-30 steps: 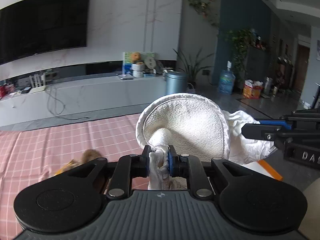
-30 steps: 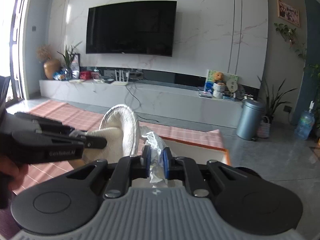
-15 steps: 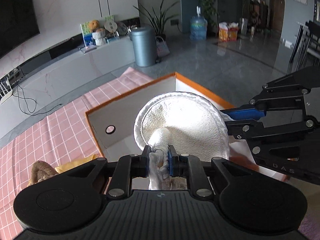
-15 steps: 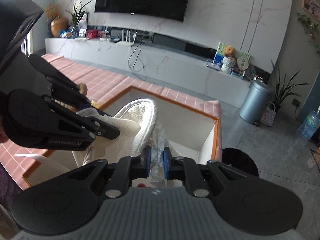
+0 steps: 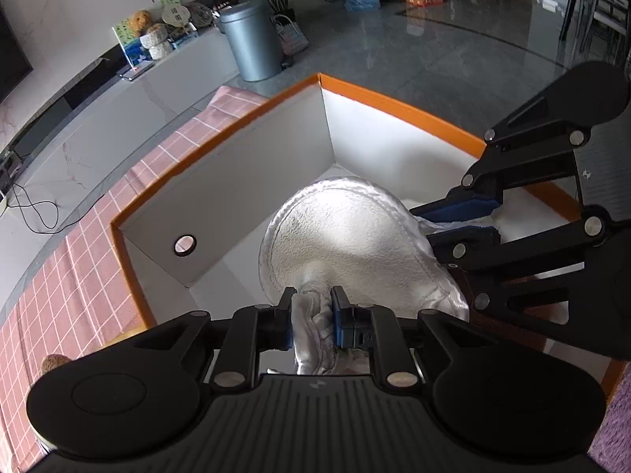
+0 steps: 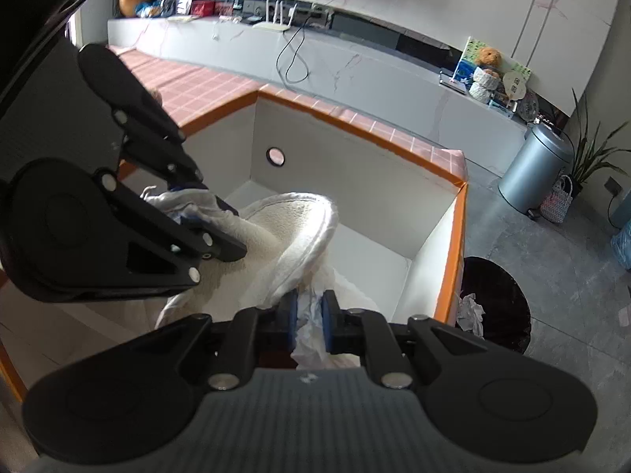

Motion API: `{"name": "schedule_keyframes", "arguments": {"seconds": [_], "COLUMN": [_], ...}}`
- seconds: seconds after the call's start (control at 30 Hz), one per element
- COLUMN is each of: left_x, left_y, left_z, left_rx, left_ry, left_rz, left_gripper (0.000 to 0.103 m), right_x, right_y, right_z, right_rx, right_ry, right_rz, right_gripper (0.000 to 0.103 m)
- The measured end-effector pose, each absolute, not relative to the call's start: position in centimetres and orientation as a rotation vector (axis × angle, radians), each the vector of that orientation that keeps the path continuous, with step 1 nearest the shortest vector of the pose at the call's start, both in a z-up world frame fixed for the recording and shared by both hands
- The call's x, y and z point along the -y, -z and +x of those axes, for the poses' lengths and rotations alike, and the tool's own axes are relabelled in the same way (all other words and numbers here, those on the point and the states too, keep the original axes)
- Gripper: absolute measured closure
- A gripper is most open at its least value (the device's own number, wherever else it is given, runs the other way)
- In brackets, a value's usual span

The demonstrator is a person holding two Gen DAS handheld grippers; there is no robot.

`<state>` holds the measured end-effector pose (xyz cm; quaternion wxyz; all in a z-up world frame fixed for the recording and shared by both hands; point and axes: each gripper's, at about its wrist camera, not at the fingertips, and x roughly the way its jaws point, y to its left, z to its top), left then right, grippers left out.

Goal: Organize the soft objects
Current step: 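Lift and carry the cloth pad and tissue with both tools over the box, then lower into the box and open both tools, releasing pad and tissue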

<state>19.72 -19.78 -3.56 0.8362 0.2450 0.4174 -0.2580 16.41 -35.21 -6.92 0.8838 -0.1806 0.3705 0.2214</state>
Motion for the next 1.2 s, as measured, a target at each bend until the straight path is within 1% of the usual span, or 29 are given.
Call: {"name": "schedule_keyframes", "arguments": {"seconds": [0.4, 0.47, 0.53, 0.63, 0.67, 0.7, 0.73, 0.83, 0.9, 0.97, 1.03, 1.1, 1.2], "left_x": [20.8, 20.8, 20.6, 20.4, 20.3, 20.2, 20.1, 19.7, 19.5, 19.3, 19.0, 18.7, 18.3], "left_y": [5.6, 5.7, 5.8, 5.6, 5.5, 5.3, 5.0, 3.9, 3.2, 2.4, 1.7, 1.0, 0.0], "left_z": [20.1, 20.0, 19.8, 19.9, 19.8, 19.7, 19.5, 19.1, 18.8, 18.4, 18.0, 17.6, 16.8], "left_rx": [-0.929, -0.930, -0.925, -0.925, -0.918, -0.910, -0.901, -0.870, -0.861, -0.842, -0.823, -0.802, -0.769], "left_ry": [0.510, 0.500, 0.484, 0.467, 0.462, 0.460, 0.456, 0.450, 0.454, 0.457, 0.458, 0.457, 0.453], "left_rz": [0.637, 0.645, 0.644, 0.628, 0.627, 0.627, 0.625, 0.614, 0.604, 0.591, 0.582, 0.573, 0.552], "left_gripper": [0.073, 0.068, 0.058, 0.050, 0.047, 0.043, 0.039, 0.037, 0.034, 0.031, 0.029, 0.027, 0.025], "right_x": [33.5, 33.3, 33.2, 33.1, 33.0, 32.8, 32.9, 32.9, 33.0, 33.1, 33.1, 33.3, 33.2], "right_y": [8.3, 8.4, 8.5, 8.2, 8.0, 7.8, 7.5, 6.7, 6.0, 5.4, 4.8, 4.2, 3.4], "right_z": [17.2, 17.1, 17.1, 17.5, 17.5, 17.5, 17.4, 17.0, 16.6, 16.1, 15.6, 15.0, 14.0], "right_rx": [-0.859, -0.865, -0.873, -0.880, -0.878, -0.872, -0.867, -0.849, -0.834, -0.815, -0.804, -0.786, -0.766], "right_ry": [-0.513, -0.518, -0.517, -0.511, -0.508, -0.504, -0.502, -0.494, -0.482, -0.468, -0.460, -0.448, -0.432], "right_rz": [-0.516, -0.538, -0.548, -0.541, -0.543, -0.545, -0.548, -0.557, -0.566, -0.574, -0.579, -0.591, -0.607], "right_gripper": [0.090, 0.088, 0.088, 0.083, 0.080, 0.075, 0.073, 0.067, 0.057, 0.051, 0.049, 0.043, 0.041]}}
